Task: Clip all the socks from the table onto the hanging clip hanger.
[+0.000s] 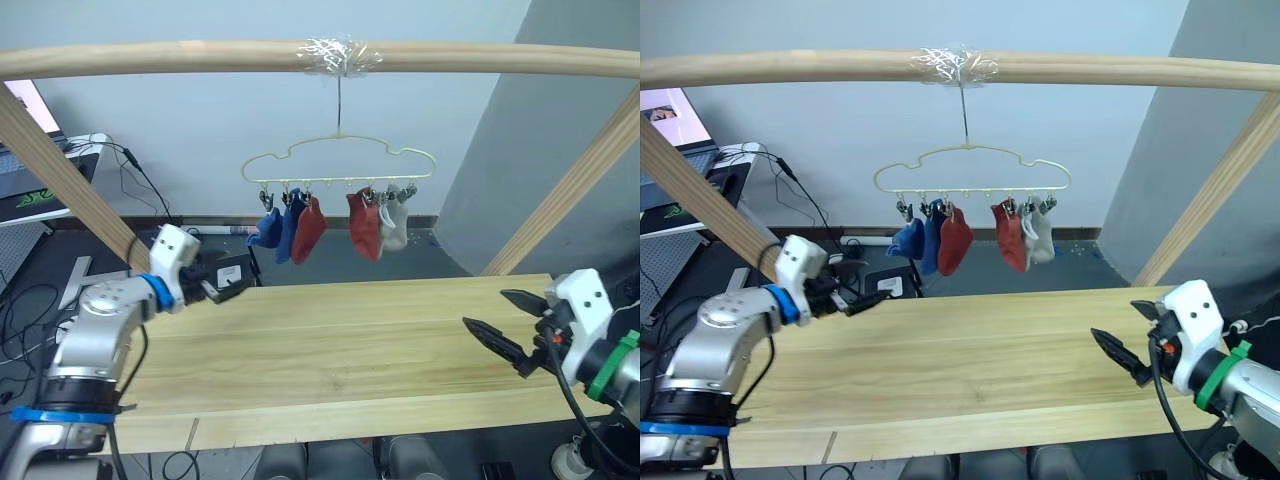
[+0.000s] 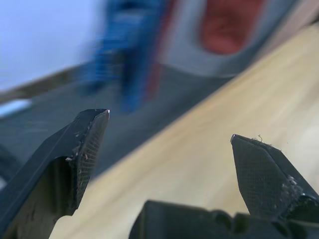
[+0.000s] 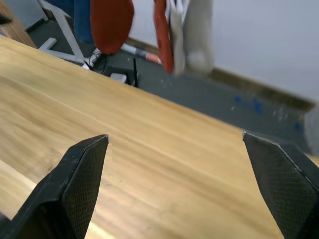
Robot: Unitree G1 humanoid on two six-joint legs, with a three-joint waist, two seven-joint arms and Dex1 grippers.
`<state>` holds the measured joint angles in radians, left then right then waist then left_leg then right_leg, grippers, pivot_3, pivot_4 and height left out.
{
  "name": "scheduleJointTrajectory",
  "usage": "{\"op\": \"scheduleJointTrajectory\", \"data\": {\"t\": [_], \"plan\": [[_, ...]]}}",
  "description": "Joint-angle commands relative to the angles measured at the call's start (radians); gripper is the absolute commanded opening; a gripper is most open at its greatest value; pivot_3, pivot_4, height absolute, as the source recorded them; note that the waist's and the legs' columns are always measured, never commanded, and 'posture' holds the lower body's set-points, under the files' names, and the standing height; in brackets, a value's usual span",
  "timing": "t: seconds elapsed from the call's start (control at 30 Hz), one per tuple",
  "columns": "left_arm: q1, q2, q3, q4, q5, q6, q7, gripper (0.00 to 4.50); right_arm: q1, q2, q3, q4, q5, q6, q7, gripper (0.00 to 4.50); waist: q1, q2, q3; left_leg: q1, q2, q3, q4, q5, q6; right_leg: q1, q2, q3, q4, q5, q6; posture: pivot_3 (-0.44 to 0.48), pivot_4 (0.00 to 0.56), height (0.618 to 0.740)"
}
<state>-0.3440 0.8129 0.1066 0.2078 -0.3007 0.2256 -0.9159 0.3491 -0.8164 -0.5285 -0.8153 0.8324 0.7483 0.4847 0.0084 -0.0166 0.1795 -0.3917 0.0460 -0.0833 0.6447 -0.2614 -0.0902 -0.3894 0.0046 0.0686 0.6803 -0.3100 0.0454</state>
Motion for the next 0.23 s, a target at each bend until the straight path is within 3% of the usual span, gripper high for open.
{"op": "scheduleJointTrajectory", "data": {"t": [0.03,0.23], "plan": [[-0.047,0.049,0.059,0.035,-0.015,-0.047,-0.058,4.47,0.01,-0.008,-0.086,0.017,-0.048,-0.095,0.093,4.5,0.01,-0.002,-0.003,0.0,0.0,0.0,0.0,0.0,0.0,0.0,0.0,0.0,0.0,0.0,0.0,0.15,0.086,0.74],[-0.055,0.04,0.058,0.018,-0.027,-0.006,-0.083,4.47,-0.013,0.012,-0.075,0.036,-0.067,-0.108,0.089,4.5,0.017,-0.003,-0.019,0.001,0.0,0.0,0.0,0.0,0.0,0.001,0.0,0.0,0.001,0.0,0.0,0.153,0.071,0.74]]}}
